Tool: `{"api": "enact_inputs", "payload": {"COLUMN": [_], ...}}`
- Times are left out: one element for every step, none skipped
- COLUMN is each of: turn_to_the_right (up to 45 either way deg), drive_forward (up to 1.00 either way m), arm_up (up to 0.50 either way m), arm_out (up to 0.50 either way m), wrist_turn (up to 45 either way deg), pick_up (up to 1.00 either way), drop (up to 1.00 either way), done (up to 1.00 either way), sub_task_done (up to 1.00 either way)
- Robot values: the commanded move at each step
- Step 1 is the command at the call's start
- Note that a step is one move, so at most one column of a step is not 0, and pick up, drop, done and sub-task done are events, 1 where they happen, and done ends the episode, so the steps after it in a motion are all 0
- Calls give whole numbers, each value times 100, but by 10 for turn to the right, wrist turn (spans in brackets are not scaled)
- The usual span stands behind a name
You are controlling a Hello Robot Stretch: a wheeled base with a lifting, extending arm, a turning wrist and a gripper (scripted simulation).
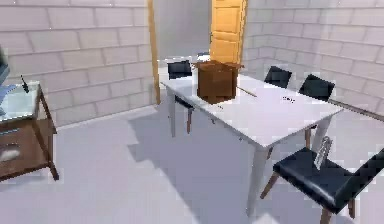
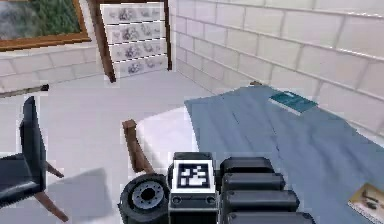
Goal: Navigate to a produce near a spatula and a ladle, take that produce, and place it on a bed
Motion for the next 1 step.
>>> {"api": "enact_inputs", "payload": {"turn_to_the_right": [450], "drive_forward": [0], "arm_up": [0], "arm_out": [0], "wrist_turn": [0], "pick_up": [0], "drop": [0], "done": [0], "sub_task_done": [0]}}
